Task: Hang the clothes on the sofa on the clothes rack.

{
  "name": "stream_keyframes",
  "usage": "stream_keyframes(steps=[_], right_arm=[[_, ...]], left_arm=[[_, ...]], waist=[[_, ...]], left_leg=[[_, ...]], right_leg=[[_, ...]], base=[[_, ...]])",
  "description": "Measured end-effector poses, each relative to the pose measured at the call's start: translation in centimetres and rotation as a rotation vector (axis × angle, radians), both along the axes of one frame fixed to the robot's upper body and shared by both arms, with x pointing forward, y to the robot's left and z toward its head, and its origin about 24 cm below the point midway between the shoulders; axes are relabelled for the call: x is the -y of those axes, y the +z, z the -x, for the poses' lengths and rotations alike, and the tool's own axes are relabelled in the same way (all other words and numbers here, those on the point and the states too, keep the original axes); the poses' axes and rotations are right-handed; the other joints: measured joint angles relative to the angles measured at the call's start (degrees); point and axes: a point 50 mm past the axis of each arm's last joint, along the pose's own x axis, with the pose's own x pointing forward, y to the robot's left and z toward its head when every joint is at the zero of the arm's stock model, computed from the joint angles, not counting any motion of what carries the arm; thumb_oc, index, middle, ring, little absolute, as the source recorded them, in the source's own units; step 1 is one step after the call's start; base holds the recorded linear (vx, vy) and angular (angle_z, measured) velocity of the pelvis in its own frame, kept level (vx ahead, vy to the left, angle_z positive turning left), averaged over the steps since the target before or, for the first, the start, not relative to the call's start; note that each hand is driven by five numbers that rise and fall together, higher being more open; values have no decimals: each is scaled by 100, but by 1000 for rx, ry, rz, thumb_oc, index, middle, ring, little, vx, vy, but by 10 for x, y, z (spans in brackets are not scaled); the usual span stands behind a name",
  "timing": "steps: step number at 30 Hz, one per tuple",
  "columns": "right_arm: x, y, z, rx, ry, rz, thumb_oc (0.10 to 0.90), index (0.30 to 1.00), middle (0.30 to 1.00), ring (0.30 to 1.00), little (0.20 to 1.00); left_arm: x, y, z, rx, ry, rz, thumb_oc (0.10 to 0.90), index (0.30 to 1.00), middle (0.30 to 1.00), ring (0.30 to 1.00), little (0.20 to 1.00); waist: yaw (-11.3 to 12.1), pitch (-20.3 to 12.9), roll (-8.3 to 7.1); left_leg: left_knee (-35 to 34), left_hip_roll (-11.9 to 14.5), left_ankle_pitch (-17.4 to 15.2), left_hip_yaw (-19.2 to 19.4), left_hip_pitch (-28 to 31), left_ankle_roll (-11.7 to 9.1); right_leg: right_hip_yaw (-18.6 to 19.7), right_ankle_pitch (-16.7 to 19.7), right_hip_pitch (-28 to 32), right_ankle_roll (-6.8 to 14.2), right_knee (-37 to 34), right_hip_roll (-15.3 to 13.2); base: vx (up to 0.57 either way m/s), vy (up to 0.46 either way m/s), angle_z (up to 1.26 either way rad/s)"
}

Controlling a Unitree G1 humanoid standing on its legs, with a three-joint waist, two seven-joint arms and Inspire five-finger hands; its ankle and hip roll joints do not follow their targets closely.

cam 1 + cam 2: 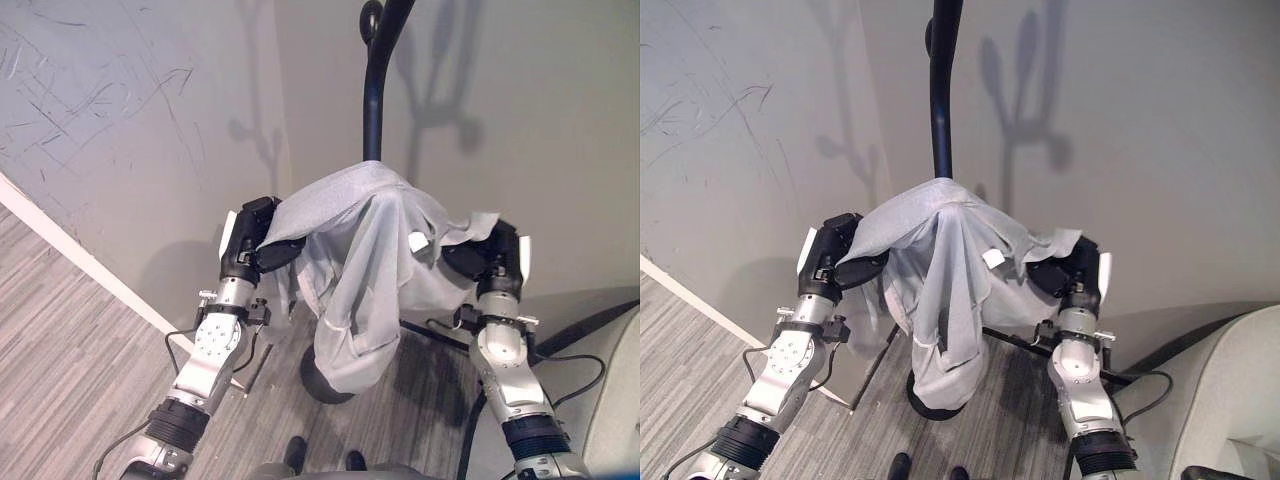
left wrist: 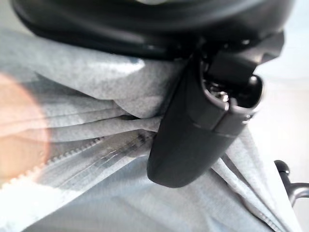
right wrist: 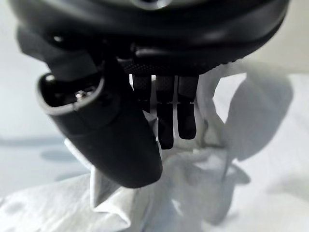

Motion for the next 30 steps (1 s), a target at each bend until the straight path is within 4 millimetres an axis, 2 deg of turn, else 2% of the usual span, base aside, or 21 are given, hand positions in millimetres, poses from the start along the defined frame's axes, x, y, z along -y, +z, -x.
stream_keyframes(steps=[1, 2, 8, 14, 21, 24, 26, 30], right_arm=[[-5, -3, 0, -9, 23, -41, 800, 900, 900, 900, 900], [-8, -4, 0, -14, 34, -54, 800, 900, 900, 900, 900], [-11, -16, 6, -56, 88, -183, 800, 900, 900, 900, 900], [-8, -17, 9, -58, 147, -242, 800, 900, 900, 900, 900], [8, -10, 18, -27, 216, -362, 800, 900, 900, 900, 900], [16, -6, 20, -33, 248, -452, 800, 900, 900, 900, 900], [20, -1, 25, -8, 297, -546, 800, 900, 900, 900, 900], [23, 15, 31, -2, 400, -576, 800, 900, 900, 900, 900]], left_arm=[[2, -3, 1, -19, 3, 53, 773, 860, 860, 860, 860], [2, -5, 2, -32, 4, 78, 800, 900, 900, 900, 900], [1, -13, 5, -78, 23, 179, 800, 900, 900, 900, 900], [-13, -14, 7, -82, 73, 224, 800, 900, 900, 900, 900], [-33, -14, 12, -78, 133, 261, 800, 900, 900, 900, 900], [-39, -10, 15, -66, 146, 280, 800, 900, 900, 900, 900], [-39, -6, 17, -59, 143, 283, 800, 900, 900, 900, 900], [-42, -6, 26, -70, 139, 296, 800, 900, 900, 900, 900]], waist=[[3, -1, 2], [-4, -1, 2], [16, -1, 1], [12, 0, -3], [25, 23, -59], [38, 57, -143], [71, 73, -181], [114, 92, -224]], left_leg=[[0, 3, 0, -2, -1, 0], [0, 5, 0, -1, 0, 0], [1, 3, 1, -6, -1, -1], [-1, 6, 1, -5, 19, -3], [-1, 10, -6, -8, 16, -10], [-3, 14, -14, -8, 9, -19], [-2, 14, -11, -12, -13, -17], [0, 10, -12, -14, -20, -17]], right_leg=[[-2, 0, 0, 0, 0, 4], [1, 0, 0, -1, 0, 4], [-6, 0, 3, -1, 0, 4], [-6, 0, 21, 0, -1, 4], [-9, 0, 21, -2, 0, 9], [-12, -1, 16, -3, 0, 11], [-16, -1, 1, -2, 0, 12], [-22, -1, -8, -2, 0, 7]], base=[[0, 0, 0], [0, 0, 0], [5, 0, 1], [0, 0, 0], [-5, 0, 0], [11, 1, 0], [0, 0, 0], [0, 0, 0]])
